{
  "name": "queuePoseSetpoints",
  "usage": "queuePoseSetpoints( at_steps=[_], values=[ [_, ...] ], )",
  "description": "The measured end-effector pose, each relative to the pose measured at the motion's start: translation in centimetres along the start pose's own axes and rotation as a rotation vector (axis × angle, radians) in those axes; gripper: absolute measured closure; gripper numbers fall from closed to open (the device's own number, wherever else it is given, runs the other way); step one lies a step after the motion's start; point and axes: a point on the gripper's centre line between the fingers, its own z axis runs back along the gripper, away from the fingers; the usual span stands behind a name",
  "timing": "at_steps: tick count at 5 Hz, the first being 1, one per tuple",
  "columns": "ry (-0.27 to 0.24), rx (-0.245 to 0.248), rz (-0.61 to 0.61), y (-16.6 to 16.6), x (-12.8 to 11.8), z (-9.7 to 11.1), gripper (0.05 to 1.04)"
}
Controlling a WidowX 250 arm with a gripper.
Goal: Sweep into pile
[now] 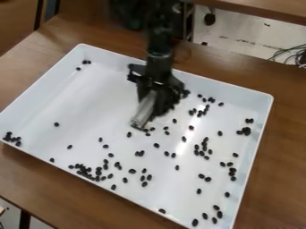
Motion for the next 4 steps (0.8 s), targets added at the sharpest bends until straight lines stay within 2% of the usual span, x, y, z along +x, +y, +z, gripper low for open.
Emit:
queuePoseSetpoints(
  at_steps=[1,2,3,4],
  values=[
    [-0.026,-0.034,-0.092,-4.9,-0.5,0.2,0.720],
    [-0.058,-0.054,-0.121,-8.1,-2.4,0.6,0.721],
    [-0.075,-0.076,-0.096,-8.0,-4.1,1.2,0.721],
    [-0.074,-0.091,-0.047,-7.2,-3.9,1.4,0.721]
  ],
)
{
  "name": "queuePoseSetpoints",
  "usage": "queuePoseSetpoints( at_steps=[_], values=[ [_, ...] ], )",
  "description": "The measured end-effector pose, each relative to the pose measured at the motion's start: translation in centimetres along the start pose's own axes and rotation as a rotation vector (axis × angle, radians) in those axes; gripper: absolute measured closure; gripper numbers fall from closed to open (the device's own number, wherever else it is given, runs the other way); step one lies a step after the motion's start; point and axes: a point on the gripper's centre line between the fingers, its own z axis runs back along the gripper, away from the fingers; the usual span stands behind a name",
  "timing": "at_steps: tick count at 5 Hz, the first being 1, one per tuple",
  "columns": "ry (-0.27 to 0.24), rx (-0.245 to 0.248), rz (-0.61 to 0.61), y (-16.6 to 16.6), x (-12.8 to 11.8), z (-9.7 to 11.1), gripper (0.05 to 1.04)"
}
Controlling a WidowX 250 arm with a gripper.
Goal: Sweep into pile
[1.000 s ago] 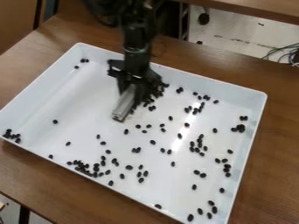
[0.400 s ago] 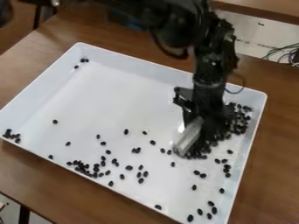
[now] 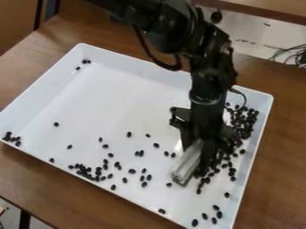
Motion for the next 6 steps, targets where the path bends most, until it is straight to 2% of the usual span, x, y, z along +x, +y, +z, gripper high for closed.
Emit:
queuePoseSetpoints(
  at_steps=[1,2,3,5,6],
  values=[
    [-0.012,0.015,0.052,1.7,0.1,0.9,0.721],
    [-0.087,0.022,0.148,5.2,0.1,4.4,0.721],
    [-0.127,0.040,0.254,9.7,-1.5,6.5,0.721],
    [-0.099,0.141,0.413,18.7,-4.7,6.4,0.721],
    [-0.068,0.209,0.390,23.6,-6.5,5.5,0.721]
  ],
)
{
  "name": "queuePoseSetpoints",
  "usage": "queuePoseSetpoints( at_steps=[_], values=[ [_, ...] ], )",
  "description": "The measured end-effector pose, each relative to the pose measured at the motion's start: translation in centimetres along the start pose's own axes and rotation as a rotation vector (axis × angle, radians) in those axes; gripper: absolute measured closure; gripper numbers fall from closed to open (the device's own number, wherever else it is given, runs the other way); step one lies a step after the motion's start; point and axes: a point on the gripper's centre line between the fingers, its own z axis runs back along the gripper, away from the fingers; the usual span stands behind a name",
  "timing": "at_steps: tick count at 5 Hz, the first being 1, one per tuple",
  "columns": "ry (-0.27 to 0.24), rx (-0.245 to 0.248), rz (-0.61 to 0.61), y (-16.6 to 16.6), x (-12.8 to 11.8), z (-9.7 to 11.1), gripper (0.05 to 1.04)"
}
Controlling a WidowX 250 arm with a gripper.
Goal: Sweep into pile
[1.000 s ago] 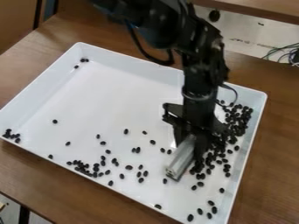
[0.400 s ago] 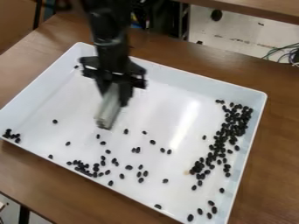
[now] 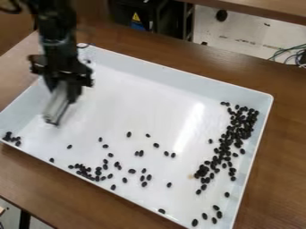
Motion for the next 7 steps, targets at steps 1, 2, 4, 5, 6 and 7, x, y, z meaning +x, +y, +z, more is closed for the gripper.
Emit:
queuePoseSetpoints(
  at_steps=[1,2,4,5,6,7],
  values=[
    [0.014,0.040,-0.094,4.3,-0.4,-1.9,0.721],
    [-0.022,0.042,-0.180,5.5,0.1,-3.1,0.721],
    [-0.168,-0.082,-0.263,3.1,-1.9,-3.9,0.721],
    [-0.174,-0.143,-0.255,0.4,-4.3,-3.3,0.721],
    [-0.105,-0.150,-0.253,-3.2,-4.4,-3.6,0.721],
    [-0.082,-0.205,-0.232,-5.7,-4.3,-4.1,0.721]
  ],
)
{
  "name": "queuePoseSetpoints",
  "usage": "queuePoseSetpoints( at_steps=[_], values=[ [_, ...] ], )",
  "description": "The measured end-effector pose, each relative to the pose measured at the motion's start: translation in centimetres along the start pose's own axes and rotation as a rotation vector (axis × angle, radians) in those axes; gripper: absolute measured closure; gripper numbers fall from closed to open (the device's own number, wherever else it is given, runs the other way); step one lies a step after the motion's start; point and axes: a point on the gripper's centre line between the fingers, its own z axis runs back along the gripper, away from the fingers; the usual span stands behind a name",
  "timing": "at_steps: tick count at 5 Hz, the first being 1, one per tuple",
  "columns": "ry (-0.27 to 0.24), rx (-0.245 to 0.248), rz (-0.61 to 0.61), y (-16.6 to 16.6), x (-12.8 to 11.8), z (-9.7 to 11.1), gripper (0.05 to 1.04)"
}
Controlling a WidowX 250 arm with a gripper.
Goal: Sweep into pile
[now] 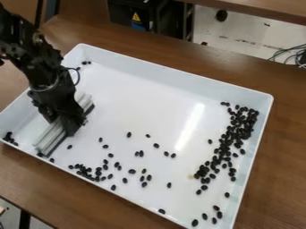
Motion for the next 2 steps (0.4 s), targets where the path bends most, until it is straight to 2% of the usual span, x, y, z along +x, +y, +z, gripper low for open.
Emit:
queuePoseSetpoints(
  at_steps=[2],
  values=[
    [-0.038,-0.033,-0.100,-8.4,1.6,-1.0,0.721]
  ],
)
